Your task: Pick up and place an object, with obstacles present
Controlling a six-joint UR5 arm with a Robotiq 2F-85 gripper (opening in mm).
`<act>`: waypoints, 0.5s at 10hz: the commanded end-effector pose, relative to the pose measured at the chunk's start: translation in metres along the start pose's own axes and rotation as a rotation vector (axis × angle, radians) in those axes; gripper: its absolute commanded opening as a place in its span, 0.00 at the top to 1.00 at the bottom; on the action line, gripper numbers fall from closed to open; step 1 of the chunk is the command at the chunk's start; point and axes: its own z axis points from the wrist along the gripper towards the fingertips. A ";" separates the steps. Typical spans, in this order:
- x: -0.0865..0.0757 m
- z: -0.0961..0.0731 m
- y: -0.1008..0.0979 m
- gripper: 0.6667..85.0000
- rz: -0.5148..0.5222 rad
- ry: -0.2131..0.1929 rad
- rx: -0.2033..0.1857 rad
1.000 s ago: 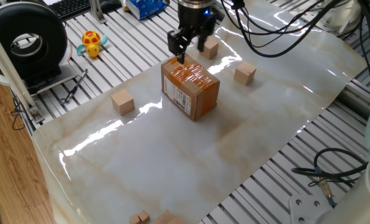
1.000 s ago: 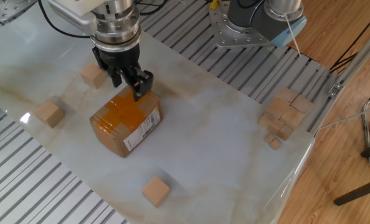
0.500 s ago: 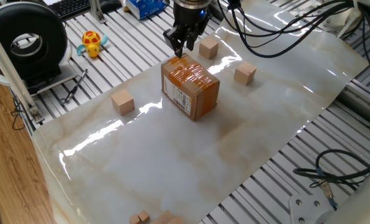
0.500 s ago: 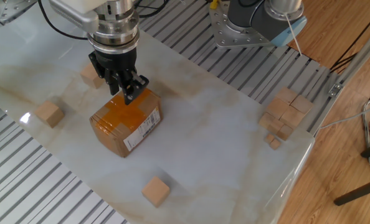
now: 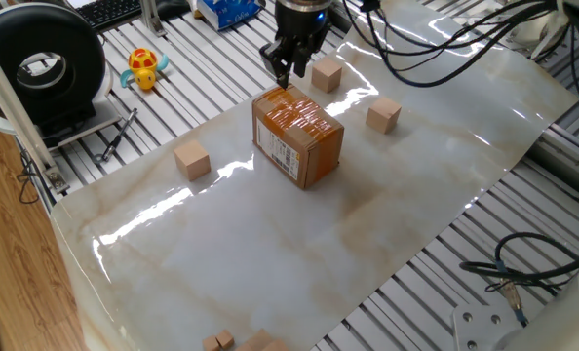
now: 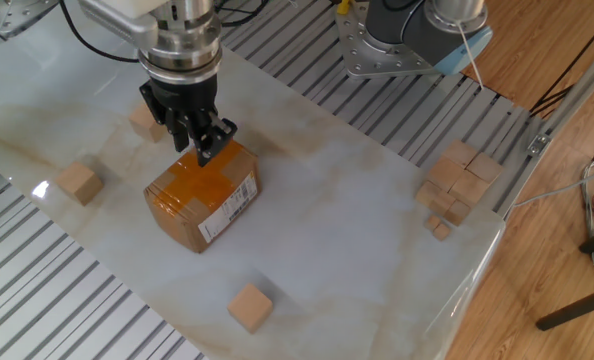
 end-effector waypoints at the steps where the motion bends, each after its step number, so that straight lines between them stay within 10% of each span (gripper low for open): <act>1: 0.007 -0.006 -0.004 0.52 -0.006 0.005 -0.029; 5: 0.006 -0.006 -0.002 0.38 -0.031 0.002 -0.036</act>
